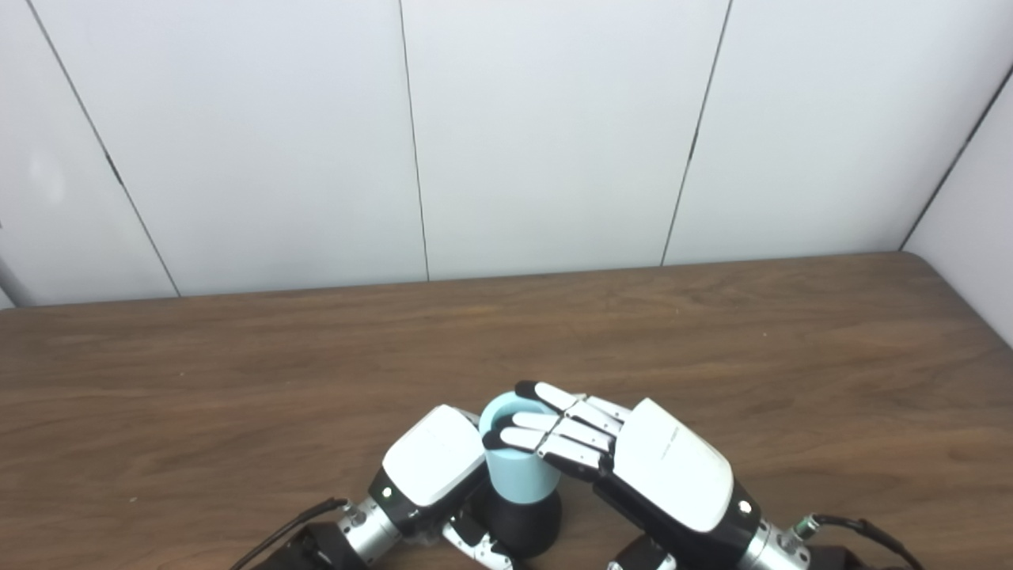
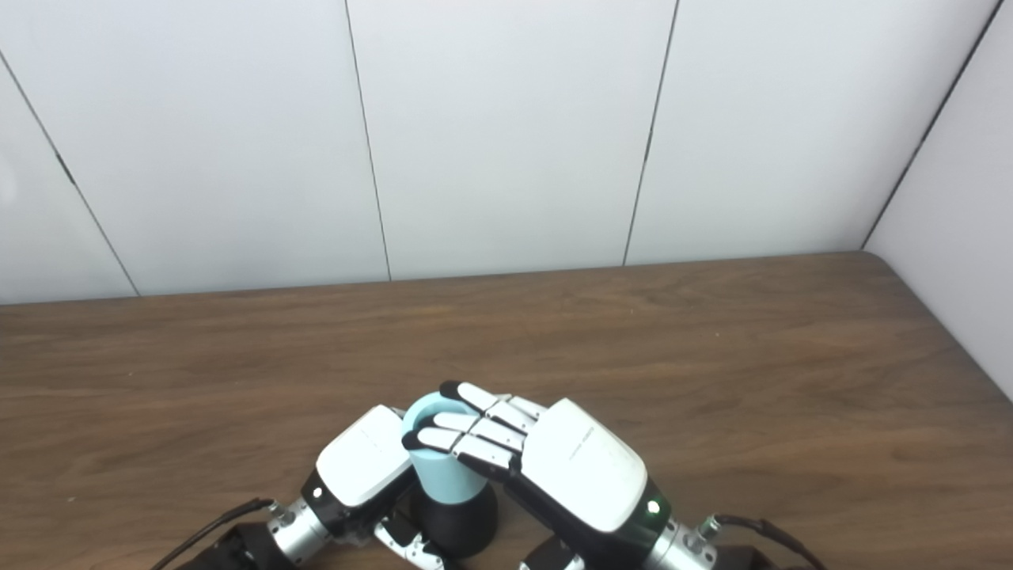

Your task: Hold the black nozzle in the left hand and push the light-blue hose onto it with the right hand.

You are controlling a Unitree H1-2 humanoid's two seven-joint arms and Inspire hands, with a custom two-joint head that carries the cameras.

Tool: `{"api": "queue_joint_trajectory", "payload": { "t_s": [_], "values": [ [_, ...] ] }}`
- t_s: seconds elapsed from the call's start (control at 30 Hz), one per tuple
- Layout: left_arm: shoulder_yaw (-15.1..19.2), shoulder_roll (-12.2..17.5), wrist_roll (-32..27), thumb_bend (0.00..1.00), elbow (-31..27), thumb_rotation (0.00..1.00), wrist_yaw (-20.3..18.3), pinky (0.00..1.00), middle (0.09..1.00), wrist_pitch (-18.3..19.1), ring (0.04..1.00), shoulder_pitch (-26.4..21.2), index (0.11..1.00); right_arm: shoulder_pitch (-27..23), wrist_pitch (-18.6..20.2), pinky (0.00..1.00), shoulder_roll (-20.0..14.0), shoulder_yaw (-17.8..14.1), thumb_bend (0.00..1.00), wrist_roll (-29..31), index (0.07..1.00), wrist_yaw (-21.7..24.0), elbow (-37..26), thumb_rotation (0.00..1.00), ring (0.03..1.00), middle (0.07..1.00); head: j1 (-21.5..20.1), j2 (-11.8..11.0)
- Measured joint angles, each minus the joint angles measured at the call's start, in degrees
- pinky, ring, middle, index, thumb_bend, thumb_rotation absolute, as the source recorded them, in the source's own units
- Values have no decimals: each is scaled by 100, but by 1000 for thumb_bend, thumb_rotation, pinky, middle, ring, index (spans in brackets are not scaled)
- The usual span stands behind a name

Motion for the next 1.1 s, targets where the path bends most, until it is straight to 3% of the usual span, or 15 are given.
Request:
{"api": "queue_joint_trajectory", "payload": {
  "t_s": [0.93,1.1],
  "values": [
    [10,5,-1,503,-70,0,-55,320,497,60,413,14,483,21,72,776,-25,38,847,-46,795,-72,63,832,821,838,0,18],
    [8,5,-1,503,-70,0,-64,330,502,60,419,24,478,25,70,742,-29,44,857,-46,793,-76,76,817,826,834,-9,-9]
  ]
}}
